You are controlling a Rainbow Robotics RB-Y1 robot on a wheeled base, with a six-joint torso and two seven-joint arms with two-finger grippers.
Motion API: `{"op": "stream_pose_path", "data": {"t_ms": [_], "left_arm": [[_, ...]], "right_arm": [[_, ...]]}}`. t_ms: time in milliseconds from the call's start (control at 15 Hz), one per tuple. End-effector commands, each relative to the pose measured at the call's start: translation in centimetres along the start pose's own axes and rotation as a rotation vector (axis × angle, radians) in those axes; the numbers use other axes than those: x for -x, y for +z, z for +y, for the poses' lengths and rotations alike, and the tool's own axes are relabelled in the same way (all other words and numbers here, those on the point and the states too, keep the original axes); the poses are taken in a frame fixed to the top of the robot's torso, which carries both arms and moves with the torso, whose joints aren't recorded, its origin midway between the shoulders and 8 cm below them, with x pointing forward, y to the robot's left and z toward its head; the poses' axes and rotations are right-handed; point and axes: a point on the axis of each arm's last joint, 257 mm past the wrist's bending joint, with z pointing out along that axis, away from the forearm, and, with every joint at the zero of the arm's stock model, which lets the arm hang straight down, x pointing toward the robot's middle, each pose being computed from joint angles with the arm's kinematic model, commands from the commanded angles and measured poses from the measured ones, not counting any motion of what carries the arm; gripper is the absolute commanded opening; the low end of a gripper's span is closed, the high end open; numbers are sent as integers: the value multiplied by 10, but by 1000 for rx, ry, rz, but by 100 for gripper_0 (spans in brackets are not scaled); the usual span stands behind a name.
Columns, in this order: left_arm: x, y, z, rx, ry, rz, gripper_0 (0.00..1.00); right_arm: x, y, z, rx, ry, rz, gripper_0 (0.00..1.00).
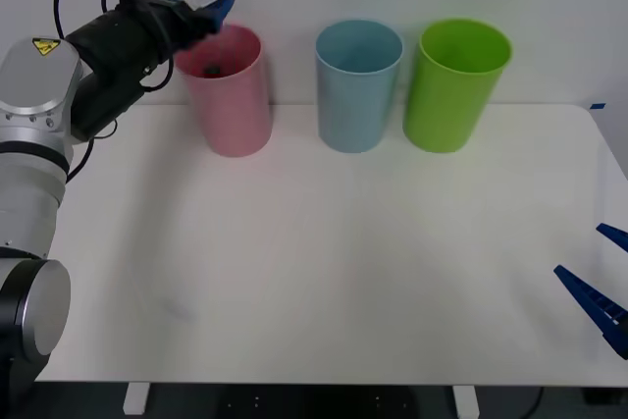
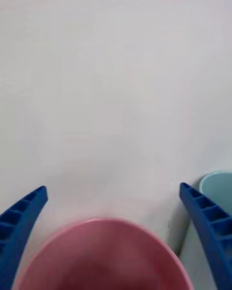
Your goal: Grasp the object on the table and drop it into the matching bin: aluminum can to the light blue bin, PET bottle to the pink bin.
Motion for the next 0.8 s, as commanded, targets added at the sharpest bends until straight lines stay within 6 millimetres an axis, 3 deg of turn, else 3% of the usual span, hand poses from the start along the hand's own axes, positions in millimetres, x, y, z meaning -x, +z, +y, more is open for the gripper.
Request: {"op": "stream_pose_path", "data": {"t_ms": [67, 333, 800], "left_arm": [[-4, -4, -1, -11, -44, -11, 100], [-6, -21, -1, -39, -98, -44, 100], [-18, -87, 8, -51, -126, -104, 100]], "right_arm": [[0, 0, 0, 0, 0, 0, 100], [0, 0, 0, 0, 0, 0, 100], [0, 0, 0, 0, 0, 0, 100]]}}
